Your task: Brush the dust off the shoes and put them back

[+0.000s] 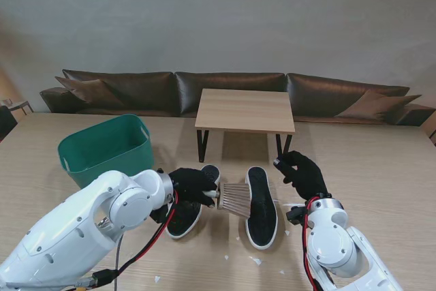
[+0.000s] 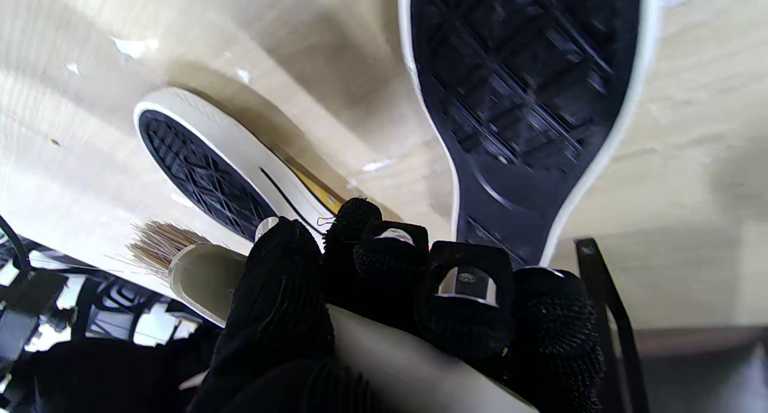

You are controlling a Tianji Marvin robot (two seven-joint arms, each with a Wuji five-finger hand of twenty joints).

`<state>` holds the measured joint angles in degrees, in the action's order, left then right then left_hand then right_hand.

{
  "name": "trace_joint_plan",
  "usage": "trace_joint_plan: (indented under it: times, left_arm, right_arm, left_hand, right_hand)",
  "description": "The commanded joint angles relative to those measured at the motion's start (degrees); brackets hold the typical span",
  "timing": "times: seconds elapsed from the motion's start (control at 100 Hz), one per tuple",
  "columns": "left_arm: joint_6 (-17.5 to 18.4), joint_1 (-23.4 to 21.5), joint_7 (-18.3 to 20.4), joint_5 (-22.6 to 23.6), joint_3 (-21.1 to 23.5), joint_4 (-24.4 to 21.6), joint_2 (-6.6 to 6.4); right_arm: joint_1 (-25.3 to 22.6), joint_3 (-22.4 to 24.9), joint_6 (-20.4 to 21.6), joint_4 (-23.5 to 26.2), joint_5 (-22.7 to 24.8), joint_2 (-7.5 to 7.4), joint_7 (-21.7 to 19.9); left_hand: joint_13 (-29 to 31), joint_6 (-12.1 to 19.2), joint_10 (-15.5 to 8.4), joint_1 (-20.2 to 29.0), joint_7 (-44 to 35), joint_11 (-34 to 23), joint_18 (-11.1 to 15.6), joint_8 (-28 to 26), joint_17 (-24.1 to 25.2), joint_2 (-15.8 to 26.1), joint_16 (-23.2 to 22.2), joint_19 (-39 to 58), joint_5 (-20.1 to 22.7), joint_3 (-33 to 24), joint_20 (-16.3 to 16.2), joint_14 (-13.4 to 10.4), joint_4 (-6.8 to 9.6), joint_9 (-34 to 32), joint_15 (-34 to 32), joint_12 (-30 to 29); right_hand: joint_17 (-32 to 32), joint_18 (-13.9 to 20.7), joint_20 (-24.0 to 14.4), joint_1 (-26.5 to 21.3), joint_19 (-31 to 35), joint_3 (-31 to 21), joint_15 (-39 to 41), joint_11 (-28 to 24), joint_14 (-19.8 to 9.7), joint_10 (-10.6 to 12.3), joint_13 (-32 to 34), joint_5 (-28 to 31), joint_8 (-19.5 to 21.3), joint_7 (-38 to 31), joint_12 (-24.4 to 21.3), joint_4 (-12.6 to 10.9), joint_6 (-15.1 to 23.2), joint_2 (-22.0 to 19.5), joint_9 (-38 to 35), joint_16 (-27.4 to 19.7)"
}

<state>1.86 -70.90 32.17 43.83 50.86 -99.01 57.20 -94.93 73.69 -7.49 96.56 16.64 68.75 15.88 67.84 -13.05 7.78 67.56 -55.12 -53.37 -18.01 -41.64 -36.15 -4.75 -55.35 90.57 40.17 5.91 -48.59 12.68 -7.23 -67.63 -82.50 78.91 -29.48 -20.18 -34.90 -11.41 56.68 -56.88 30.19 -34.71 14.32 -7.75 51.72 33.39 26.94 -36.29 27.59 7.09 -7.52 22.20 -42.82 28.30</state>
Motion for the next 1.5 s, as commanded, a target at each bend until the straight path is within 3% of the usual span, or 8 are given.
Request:
trace_joint_plan:
  times: [0.0,0.21,0.58,0.81,1.24,1.49]
  left_arm:
    - [0.4,-0.1,0.7,0.8,2.0,-1.9,0.02]
    - [1.5,-2.5,-0.9,2.8,10.8,-3.2,0.45]
    - [1.9,-1.4,-4.5,7.3,20.5,1.6,0.94]
    - [1.9,0.3,-6.9,9.5,22.9,5.2,1.09]
    - [4.0,3.3,-18.4,14.0,24.8,17.3,1.49]
    - [3.8,2.9,-21.8,17.0,26.6,21.3,1.21]
  right_arm:
    - [-0.2,-0.3,0.0,0.1,-0.1,0.17,-0.9]
    - [-0.3,-0.4,0.1,0.1,-0.2,0.11,-1.2]
    - [0.1,-0.9,0.1,-0.6,-0.3,0.1,-1.4]
    - [0.4,-1.4,0.1,-1.1,-0.5,0.07,-1.7]
    - [1.8,-2.8,0.2,-3.4,-1.4,0.12,-2.4]
    - [2.8,-3.6,0.2,-4.8,-2.0,0.12,-3.0]
  left_hand:
    - [3.0,1.1,-1.6,5.7,-0.9,-1.2,0.6,-0.2,0.2,2.3,0.0,4.3,0.9,-3.2,-0.4,-0.1,2.06,-2.1,-3.2,0.2]
    - [3.0,0.9,-1.3,5.9,-0.9,-1.1,0.5,-0.2,0.2,2.1,0.0,4.3,1.0,-3.2,-0.4,0.0,2.1,-2.1,-3.2,0.2]
    - [2.8,0.5,-0.7,6.2,-0.5,-0.8,-0.2,0.0,0.4,1.8,-0.1,4.1,1.3,-3.4,-0.5,0.7,2.2,-2.1,-3.0,0.1]
    - [2.5,0.3,-0.5,6.4,-0.3,-0.7,-0.6,-0.1,0.7,1.7,-0.1,3.8,1.3,-3.5,-0.7,1.2,2.26,-1.9,-2.7,0.1]
    - [1.6,-0.2,0.5,6.4,-0.1,0.1,-1.6,0.1,1.8,1.1,-0.1,2.4,1.2,-4.3,-0.7,2.5,2.41,-1.3,-1.4,-0.2]
    - [1.6,-0.4,0.5,6.4,0.1,0.1,-1.9,0.4,1.9,1.0,-0.2,2.2,1.2,-4.6,-0.9,2.8,2.41,-1.3,-1.2,-0.2]
  right_hand:
    - [11.1,-1.0,0.2,-0.1,-1.5,0.1,0.4,-0.3,0.2,-0.8,-0.9,0.0,-0.4,0.3,-0.7,-1.0,-0.1,-1.5,2.4,0.2]
    - [11.1,-1.1,0.2,-0.1,-1.5,0.0,0.4,-0.4,0.1,-0.7,-0.8,0.0,-0.4,0.3,-0.7,-1.1,-0.1,-1.4,2.4,0.2]
    - [11.1,-1.0,0.2,-0.1,-1.5,0.1,0.4,-0.3,0.1,-0.8,-0.8,0.0,-0.4,0.3,-0.7,-1.1,-0.1,-1.4,2.4,0.2]
    - [11.1,-1.0,0.2,-0.1,-1.5,0.1,0.4,-0.4,0.2,-0.7,-0.9,-0.1,-0.4,0.3,-0.7,-1.0,0.0,-1.5,2.5,0.2]
    - [11.1,-0.9,0.2,-0.2,-1.5,0.1,0.4,-0.4,0.2,-0.7,-1.0,-0.2,-0.4,0.2,-0.7,-1.0,-0.2,-1.6,2.6,0.1]
    - [11.3,-0.8,0.2,-0.1,-1.6,0.2,0.5,-0.5,0.1,-0.8,-1.1,-0.4,-0.4,0.2,-0.7,-1.0,0.0,-1.6,2.9,0.1]
